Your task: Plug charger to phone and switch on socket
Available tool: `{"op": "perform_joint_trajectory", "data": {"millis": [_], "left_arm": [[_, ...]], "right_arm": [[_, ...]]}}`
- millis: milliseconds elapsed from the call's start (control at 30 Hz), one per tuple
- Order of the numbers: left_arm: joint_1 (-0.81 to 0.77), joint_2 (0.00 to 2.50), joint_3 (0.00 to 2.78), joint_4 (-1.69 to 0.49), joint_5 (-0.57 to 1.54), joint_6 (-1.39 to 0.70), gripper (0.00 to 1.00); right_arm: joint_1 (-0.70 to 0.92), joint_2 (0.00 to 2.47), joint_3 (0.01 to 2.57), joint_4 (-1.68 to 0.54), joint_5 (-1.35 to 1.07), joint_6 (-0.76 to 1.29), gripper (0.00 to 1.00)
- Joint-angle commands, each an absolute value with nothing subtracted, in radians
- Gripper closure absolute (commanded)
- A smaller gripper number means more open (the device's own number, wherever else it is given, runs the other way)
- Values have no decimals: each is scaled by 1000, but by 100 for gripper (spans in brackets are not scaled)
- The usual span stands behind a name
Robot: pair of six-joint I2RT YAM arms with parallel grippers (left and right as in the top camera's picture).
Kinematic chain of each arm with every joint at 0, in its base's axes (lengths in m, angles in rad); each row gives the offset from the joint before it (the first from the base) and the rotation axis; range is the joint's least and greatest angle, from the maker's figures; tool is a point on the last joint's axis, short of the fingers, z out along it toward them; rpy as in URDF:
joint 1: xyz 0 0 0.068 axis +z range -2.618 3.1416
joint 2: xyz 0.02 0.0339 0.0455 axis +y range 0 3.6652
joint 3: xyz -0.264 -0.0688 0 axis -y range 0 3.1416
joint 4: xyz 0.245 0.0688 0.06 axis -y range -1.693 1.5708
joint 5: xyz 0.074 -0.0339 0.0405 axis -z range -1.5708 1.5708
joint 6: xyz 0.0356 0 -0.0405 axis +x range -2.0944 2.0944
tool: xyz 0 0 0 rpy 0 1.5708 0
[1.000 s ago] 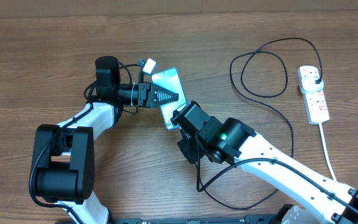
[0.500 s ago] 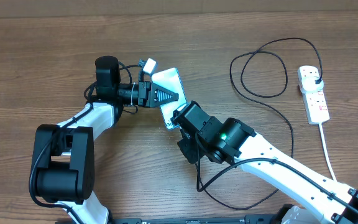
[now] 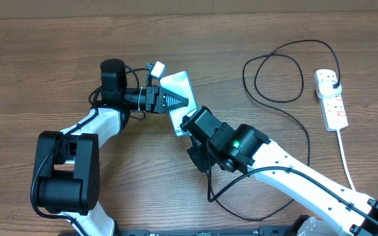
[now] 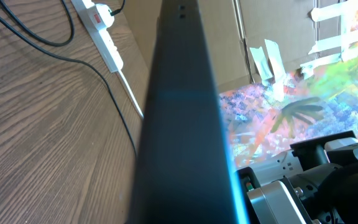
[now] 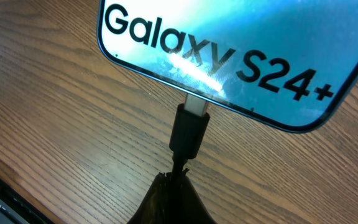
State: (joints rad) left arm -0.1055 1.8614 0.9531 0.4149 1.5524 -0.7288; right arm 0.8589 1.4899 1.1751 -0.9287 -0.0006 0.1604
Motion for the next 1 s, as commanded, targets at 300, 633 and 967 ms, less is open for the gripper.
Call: {"op": "perform_joint_trajectory", "data": {"millis": [300,633,967], "left_arm": [[-125,1864,975,419,1583,-677,96],[-125,1864,975,419,1583,-649,96],[-23,1864,975,419,1583,-627,96]], "right_arm": [[857,1487,1197,-898,-20,155,96],[857,1487,1197,-899,-20,154,96],[857,1523,1197,-896,-19,155,69]]}}
